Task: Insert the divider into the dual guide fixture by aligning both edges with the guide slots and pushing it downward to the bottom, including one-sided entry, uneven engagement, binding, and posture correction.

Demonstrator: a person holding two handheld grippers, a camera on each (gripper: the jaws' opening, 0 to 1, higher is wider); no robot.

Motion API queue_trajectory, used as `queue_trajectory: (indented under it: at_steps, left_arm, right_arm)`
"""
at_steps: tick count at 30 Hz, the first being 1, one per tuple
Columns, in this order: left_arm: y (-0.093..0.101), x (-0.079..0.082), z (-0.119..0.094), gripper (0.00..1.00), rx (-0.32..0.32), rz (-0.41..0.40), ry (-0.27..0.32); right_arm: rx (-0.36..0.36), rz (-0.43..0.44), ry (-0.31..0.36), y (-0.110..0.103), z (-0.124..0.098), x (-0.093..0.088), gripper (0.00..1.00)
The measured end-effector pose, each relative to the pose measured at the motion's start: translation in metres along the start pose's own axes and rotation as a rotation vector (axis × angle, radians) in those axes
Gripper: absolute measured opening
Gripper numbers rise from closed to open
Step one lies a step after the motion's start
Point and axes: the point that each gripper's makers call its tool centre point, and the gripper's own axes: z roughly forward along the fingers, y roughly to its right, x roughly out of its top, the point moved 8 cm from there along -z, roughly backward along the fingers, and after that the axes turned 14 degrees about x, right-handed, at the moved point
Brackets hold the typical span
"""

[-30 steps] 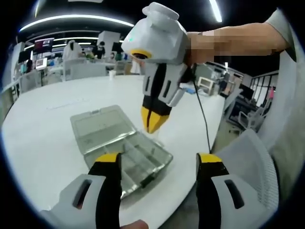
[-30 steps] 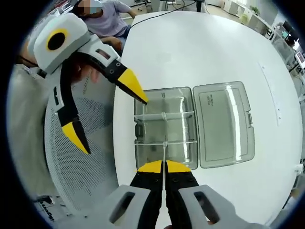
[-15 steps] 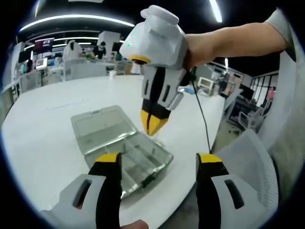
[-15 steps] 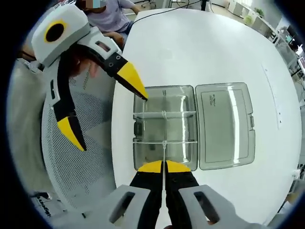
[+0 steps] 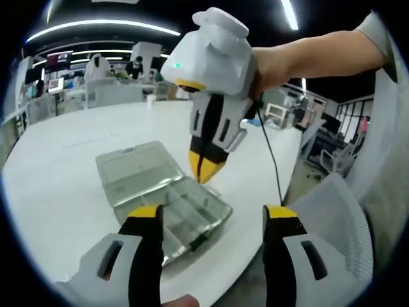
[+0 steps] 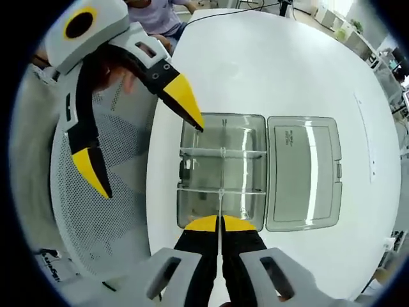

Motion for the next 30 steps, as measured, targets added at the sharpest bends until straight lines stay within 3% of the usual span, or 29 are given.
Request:
queue_trajectory:
  at_steps: [9, 30]
  left_arm:
    - [-0.001, -0.001, 0.001, 0.61, -0.001, -0.001, 0.001]
    - [-0.001, -0.002, 0.001, 0.61, 0.001, -0.004, -0.001]
  right_arm:
    - [-0.006, -0.012, -0.030, 0.001, 0.005, 0.001, 0.00]
    - [-0.008, -0.004, -0.022, 0.006, 0.017, -0.004, 0.00]
